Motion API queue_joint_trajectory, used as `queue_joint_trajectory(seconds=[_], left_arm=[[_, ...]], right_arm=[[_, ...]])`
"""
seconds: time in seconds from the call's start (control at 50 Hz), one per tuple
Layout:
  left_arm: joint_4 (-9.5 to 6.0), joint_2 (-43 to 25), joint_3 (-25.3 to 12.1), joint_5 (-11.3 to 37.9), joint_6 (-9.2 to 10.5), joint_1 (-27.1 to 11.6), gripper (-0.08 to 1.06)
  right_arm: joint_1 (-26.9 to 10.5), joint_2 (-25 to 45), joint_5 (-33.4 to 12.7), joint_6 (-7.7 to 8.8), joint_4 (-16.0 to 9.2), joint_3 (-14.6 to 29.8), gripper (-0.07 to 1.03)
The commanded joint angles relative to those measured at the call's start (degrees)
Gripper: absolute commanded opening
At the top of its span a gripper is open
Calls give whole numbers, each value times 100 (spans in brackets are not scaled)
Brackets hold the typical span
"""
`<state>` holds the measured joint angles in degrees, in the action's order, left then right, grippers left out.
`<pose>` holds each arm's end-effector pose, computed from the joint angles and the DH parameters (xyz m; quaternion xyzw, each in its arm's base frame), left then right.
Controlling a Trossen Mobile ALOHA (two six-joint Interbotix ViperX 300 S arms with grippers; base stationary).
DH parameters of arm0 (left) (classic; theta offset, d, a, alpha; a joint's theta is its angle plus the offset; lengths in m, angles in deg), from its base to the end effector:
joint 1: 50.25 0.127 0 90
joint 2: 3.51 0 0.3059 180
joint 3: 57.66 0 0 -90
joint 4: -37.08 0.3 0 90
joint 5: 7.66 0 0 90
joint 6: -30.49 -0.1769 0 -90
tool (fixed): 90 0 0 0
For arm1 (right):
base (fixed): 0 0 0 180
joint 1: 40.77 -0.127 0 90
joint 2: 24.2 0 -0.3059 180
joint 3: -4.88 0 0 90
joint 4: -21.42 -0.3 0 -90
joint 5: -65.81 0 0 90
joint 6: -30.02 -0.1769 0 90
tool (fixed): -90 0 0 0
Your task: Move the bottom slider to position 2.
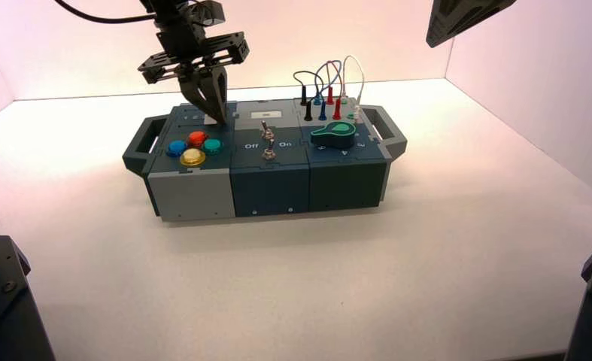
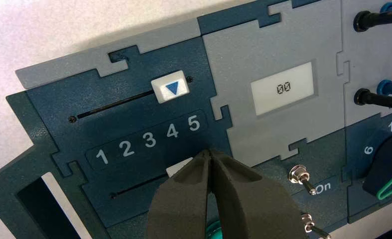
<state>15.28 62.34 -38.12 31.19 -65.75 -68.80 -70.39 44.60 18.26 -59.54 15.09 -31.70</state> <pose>0.3382 -0.1569 0.0292 -0.0422 0.6627 -0.1474 0.7331 0.2183 0.1407 0.1759 -0.0851 0.5165 0.2345 0.8191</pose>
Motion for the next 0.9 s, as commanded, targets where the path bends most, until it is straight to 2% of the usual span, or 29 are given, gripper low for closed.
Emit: queue_joint_trajectory(seconds=[0.02,0.9], left_arm=[[35,70,-88,-35,-44,202,-3],[70,79,53,-26,-97,536,-3]], right_arm=[[18,-26,18,-18,-9,70,-2],[18,-26,26,-18,-9,70,-2]])
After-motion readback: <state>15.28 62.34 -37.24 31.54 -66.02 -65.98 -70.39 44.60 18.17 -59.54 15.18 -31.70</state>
